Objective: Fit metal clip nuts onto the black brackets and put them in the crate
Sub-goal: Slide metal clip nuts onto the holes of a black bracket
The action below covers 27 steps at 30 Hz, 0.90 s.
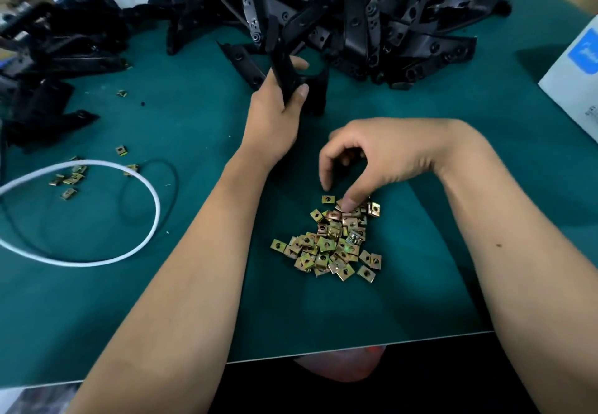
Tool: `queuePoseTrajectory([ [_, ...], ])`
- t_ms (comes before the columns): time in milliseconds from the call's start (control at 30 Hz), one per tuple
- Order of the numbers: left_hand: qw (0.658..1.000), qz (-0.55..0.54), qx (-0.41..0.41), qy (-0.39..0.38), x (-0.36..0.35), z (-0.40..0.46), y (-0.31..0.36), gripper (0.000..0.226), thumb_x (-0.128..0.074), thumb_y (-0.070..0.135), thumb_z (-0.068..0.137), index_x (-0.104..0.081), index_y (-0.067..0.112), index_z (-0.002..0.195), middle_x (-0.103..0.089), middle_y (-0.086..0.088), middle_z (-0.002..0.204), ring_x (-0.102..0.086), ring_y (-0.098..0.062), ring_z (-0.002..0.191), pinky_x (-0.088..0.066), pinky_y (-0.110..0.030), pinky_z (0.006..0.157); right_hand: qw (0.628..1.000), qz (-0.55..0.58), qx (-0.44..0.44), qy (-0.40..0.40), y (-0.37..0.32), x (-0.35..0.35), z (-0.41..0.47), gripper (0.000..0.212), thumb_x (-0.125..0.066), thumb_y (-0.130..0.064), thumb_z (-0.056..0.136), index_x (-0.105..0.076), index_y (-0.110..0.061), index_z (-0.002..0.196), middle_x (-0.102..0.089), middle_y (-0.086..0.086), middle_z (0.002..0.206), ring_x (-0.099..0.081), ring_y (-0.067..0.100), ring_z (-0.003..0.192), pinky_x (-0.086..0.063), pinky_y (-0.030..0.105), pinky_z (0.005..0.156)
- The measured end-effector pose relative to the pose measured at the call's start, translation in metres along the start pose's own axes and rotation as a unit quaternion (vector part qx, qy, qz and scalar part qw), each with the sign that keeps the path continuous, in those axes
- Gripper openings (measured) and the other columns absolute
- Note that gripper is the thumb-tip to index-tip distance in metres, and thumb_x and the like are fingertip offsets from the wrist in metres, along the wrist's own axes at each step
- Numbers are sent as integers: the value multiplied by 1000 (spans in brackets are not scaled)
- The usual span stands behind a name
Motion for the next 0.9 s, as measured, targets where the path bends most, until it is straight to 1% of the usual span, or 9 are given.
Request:
queuePoseTrajectory([
  [167, 998, -1, 15, 55, 5, 0, -2, 30, -52, 22, 104, -53, 15, 133, -58, 20, 96, -59, -3, 86, -54, -32, 90, 1000, 3, 3, 13, 0, -5, 6, 15, -91, -35, 74, -78, -33, 82, -73, -4, 86, -67, 11, 76, -48, 17, 62],
  [267, 996, -18, 33, 83, 7, 2, -3, 29, -49, 23, 105, -51, 14, 133, -58, 21, 102, -60, -6, 93, -55, -35, 94, 998, 10, 5, 66, 4, -7, 11, 12, -88, -34, 78, -76, -31, 77, -74, -6, 81, -65, 5, 70, -46, 18, 62],
  [367, 990, -24, 49, 131, 12, 2, -7, 35, -48, 21, 106, -50, 6, 138, -59, 15, 111, -57, 4, 99, -42, -11, 96, 992, 1, -4, 128, 8, -6, 18, 14, -83, -34, 84, -74, -30, 74, -73, -4, 82, -63, 8, 70, -47, 25, 66],
  [433, 984, -41, 62, 162, 17, 1, -10, 32, -47, 20, 106, -51, 7, 135, -58, 17, 109, -54, 13, 95, -38, -6, 91, 987, 0, -13, 162, 11, -4, 20, 15, -81, -36, 87, -73, -29, 77, -72, -4, 83, -61, 7, 71, -47, 27, 68],
  [500, 977, -70, 83, 182, 20, 2, -14, 26, -46, 20, 106, -52, 10, 130, -57, 16, 107, -54, 12, 96, -42, -14, 96, 980, 2, -20, 199, 15, 0, 21, 15, -77, -37, 91, -73, -26, 82, -72, -6, 83, -63, 8, 75, -49, 28, 71],
  [567, 971, -102, 112, 184, 21, 1, -16, 19, -45, 23, 107, -52, 17, 123, -57, 10, 107, -58, -6, 103, -50, -38, 103, 973, 15, -24, 231, 19, 2, 21, 16, -73, -36, 94, -72, -23, 85, -73, -7, 81, -64, 7, 74, -49, 28, 72],
  [633, 965, -140, 135, 178, 20, 0, -16, 11, -44, 26, 107, -50, 25, 116, -57, 7, 106, -61, -24, 107, -56, -54, 93, 965, 57, -21, 255, 22, 2, 20, 15, -72, -29, 96, -67, -20, 85, -74, -5, 77, -63, 5, 68, -50, 26, 69],
  [767, 949, -203, 157, 183, 19, -1, -15, 7, -42, 27, 108, -49, 27, 110, -55, 4, 105, -64, -25, 98, -63, -42, 63, 953, 95, 3, 287, 24, 5, 19, 9, -79, -20, 90, -70, -17, 92, -73, -5, 83, -59, 1, 69, -49, 20, 71],
  [900, 944, -219, 166, 182, 19, 0, -18, 8, -41, 27, 109, -48, 26, 110, -56, 4, 109, -68, -11, 88, -62, -38, 58, 978, 13, -9, 209, 24, 2, 17, 25, -86, -32, 82, -76, -29, 105, -64, -16, 89, -54, 3, 74, -43, 15, 66],
])
Point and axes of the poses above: each hand's wrist, its own z-axis towards the middle knuckle, its own x-axis out of the back of the hand, y = z × x, the point moved 4 cm from there along z, towards the middle knuckle
